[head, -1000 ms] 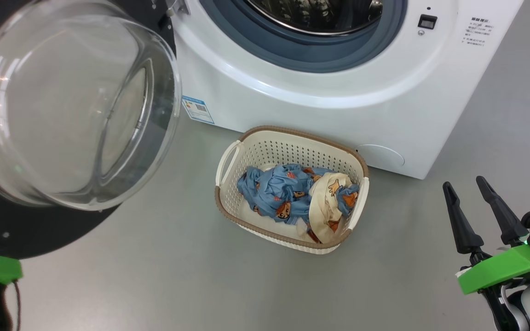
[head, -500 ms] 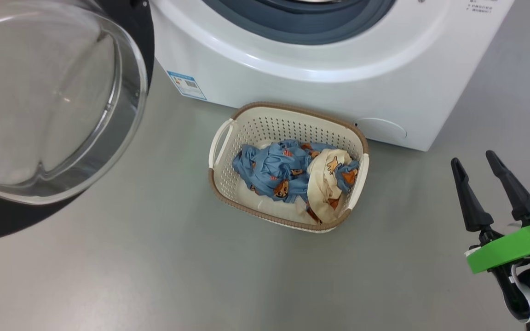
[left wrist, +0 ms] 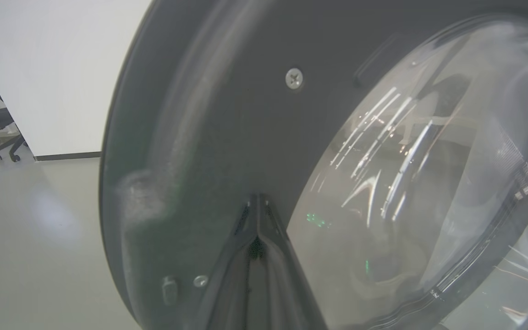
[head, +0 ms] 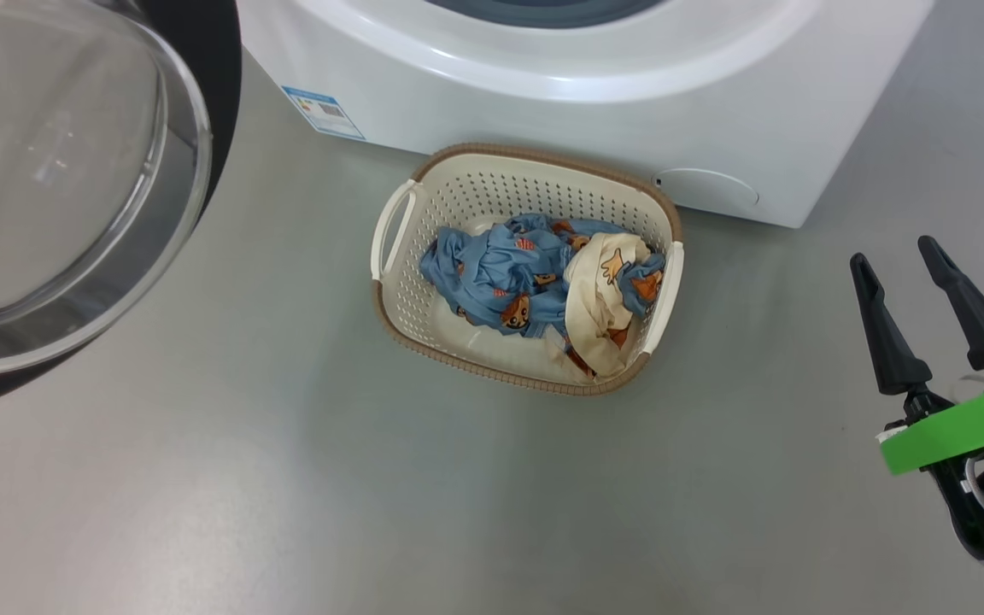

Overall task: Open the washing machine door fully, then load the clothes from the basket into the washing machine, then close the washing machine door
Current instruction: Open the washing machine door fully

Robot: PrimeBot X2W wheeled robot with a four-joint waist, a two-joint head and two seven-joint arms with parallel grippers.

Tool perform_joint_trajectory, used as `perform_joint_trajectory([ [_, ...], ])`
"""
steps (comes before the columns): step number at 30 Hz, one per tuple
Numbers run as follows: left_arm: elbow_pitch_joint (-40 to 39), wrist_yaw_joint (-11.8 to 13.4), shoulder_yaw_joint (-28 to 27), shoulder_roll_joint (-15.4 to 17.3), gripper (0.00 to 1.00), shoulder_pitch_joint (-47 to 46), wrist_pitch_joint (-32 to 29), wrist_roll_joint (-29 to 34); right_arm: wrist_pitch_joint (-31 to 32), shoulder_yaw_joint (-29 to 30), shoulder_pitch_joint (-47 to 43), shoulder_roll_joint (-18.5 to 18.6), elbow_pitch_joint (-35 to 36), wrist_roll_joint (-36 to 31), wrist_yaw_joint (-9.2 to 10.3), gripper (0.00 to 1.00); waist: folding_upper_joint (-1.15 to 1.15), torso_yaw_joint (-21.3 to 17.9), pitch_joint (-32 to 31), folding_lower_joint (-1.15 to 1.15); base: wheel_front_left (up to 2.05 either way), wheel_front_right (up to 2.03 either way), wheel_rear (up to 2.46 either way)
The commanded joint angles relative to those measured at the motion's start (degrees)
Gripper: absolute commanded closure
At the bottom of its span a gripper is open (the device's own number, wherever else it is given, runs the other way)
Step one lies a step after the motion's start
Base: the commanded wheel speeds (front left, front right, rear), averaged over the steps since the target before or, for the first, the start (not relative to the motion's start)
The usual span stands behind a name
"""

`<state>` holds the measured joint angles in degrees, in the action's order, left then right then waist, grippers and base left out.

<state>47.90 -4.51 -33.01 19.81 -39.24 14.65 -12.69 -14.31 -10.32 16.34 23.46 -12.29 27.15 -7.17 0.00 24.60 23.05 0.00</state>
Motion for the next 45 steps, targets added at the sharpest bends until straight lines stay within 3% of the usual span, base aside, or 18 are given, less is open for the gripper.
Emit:
perform_joint_trajectory([
  [1,-1.00,0.03,-1.37,4.74,1.00,-0.98,0.35,1.25,-0.69,-1.03,0.60,0.89,1.50,-1.02,-0.32,0.00,0.00,-0.25,0.86,0.00,0.00,0.00,0.00],
  [9,-0.42,0.25,-3.84,4.46,1.00,-2.30,0.35,3.64,-0.69,-1.56,2.26,1.47,1.26,-1.18,-0.32,0.00,0.00,-0.84,2.13,0.00,0.00,0.00,0.00],
  [18,-1.40,-1.43,-2.90,2.73,1.00,-0.20,0.35,5.93,-0.69,-1.27,0.79,-0.44,-0.04,-1.01,-0.32,0.00,0.00,-0.21,-1.77,0.00,0.00,0.00,0.00],
  [27,-6.45,-2.91,-1.82,-0.55,1.00,5.11,0.35,2.79,-0.69,-1.34,-1.35,-2.35,-0.52,-0.45,-0.32,0.00,0.00,-0.07,-7.55,0.00,0.00,0.00,0.00],
  [30,-9.45,-2.95,1.21,-1.58,1.00,7.63,0.35,-0.28,-0.69,-1.15,-2.46,-2.82,-0.54,-0.22,-0.32,0.00,0.00,0.03,-9.51,0.00,0.00,0.00,0.00],
  [31,-10.50,-2.95,2.42,-1.68,0.97,8.66,0.35,-1.27,-0.69,-1.06,-2.89,-2.98,-0.56,-0.15,-0.32,0.00,0.00,0.10,-10.18,0.00,0.00,0.00,0.00],
  [32,-11.59,-2.95,3.84,-1.64,0.80,9.84,0.35,-2.06,-0.69,-1.02,-3.27,-3.14,-0.56,-0.10,-0.32,0.00,0.00,0.10,-10.73,0.00,0.00,0.00,0.00],
  [33,-12.73,-2.96,4.96,-1.71,0.60,10.93,0.35,-2.99,-0.69,-0.93,-3.62,-3.25,-0.54,-0.06,-0.32,0.00,0.00,0.14,-11.22,0.00,0.00,0.00,0.00],
  [34,-14.03,-2.96,6.21,-1.75,0.26,12.02,0.35,-3.68,-0.69,-0.81,-3.97,-3.36,-0.53,-0.02,-0.32,0.00,0.00,0.22,-11.73,0.00,0.00,0.00,0.00],
  [35,-15.41,-2.96,7.63,-1.71,0.05,13.17,0.35,-4.10,-0.69,-0.68,-4.30,-3.47,-0.51,0.01,-0.32,0.00,0.00,0.28,-12.19,0.00,0.00,0.00,0.00],
  [36,-16.62,-2.96,8.69,-1.73,0.00,14.23,0.35,-4.52,-0.69,-0.49,-4.61,-3.59,-0.45,0.00,-0.32,0.00,0.00,0.33,-12.63,0.00,0.00,0.00,0.00],
  [45,-24.91,-2.97,16.20,-3.29,0.00,21.12,0.35,-6.86,-0.69,0.87,-7.33,-4.86,0.11,-0.09,-0.32,0.00,0.00,-0.02,-15.70,0.00,0.00,0.00,0.00],
])
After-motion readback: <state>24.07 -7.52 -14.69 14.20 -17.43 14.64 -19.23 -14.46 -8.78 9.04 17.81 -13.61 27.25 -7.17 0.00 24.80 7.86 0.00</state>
